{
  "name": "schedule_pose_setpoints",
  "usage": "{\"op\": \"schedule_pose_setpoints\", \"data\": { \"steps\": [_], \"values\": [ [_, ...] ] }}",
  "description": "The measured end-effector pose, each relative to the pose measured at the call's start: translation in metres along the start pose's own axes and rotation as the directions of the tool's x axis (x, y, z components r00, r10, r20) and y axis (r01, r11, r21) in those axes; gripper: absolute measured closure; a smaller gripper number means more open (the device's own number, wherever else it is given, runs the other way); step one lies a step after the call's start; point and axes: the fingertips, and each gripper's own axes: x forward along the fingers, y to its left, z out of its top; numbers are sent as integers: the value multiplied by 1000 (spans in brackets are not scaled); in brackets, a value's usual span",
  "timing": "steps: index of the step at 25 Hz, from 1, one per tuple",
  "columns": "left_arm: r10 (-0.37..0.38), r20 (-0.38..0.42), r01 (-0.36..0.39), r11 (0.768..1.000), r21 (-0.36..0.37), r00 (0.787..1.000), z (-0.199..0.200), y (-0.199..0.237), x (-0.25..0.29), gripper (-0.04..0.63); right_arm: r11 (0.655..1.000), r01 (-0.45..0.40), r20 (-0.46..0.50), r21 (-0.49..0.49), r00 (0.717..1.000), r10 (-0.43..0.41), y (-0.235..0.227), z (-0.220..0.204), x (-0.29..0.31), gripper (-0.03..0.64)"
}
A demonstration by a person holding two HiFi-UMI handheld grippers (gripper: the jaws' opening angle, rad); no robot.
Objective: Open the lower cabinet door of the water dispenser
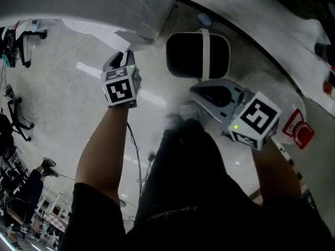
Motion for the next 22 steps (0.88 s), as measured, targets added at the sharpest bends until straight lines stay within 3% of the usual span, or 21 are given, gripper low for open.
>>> {"op": "schedule_pose_setpoints", "data": {
  "steps": [14, 22],
  "values": [
    [33, -9, -34, 996, -78, 999, -38, 34, -17, 506, 998, -36, -56, -42, 998, 33, 20, -10, 24, 604],
    [27, -24, -28, 999, -43, 999, -59, 62, -28, 506, 999, -33, -55, -41, 998, 31, 44, -7, 44, 604]
  ]
}}
